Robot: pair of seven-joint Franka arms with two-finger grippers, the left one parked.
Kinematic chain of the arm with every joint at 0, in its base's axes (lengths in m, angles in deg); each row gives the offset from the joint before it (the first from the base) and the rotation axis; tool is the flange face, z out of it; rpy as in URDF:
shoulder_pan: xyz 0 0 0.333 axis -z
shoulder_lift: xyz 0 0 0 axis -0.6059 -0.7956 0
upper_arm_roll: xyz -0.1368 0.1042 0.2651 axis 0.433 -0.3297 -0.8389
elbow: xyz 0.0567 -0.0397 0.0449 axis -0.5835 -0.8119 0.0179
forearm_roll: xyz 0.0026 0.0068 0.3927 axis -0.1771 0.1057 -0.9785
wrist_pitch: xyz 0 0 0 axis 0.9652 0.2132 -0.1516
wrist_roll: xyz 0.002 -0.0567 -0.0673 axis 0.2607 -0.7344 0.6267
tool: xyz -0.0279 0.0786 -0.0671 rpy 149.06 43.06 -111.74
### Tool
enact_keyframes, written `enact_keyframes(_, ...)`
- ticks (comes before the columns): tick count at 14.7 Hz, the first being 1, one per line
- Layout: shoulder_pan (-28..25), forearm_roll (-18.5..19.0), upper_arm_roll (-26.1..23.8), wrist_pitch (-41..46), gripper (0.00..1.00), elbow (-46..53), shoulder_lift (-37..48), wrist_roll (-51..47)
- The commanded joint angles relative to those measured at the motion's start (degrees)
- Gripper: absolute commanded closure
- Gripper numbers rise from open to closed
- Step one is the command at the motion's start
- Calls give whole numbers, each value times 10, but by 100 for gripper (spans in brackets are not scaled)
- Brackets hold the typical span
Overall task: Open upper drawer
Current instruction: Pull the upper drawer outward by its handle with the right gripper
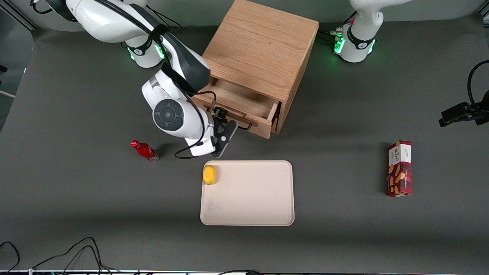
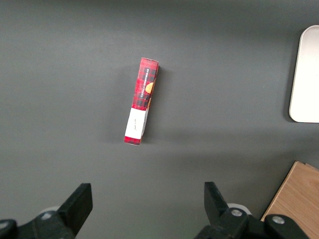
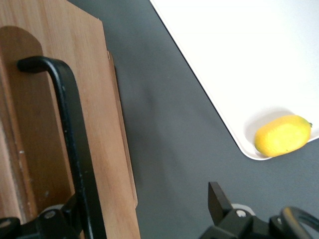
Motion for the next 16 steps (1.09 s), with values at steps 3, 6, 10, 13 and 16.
enact_keyframes(3, 10, 8, 0, 29, 0, 44, -21, 11)
enact_keyframes(6, 9, 10, 1, 28, 0, 53, -30, 8)
enact_keyframes(10, 4, 10, 10, 28, 0, 82, -51, 8)
enact_keyframes(13, 3, 10, 14, 28, 0, 100, -63, 8)
enact_keyframes(16, 5, 10, 17, 27, 0, 112, -72, 8)
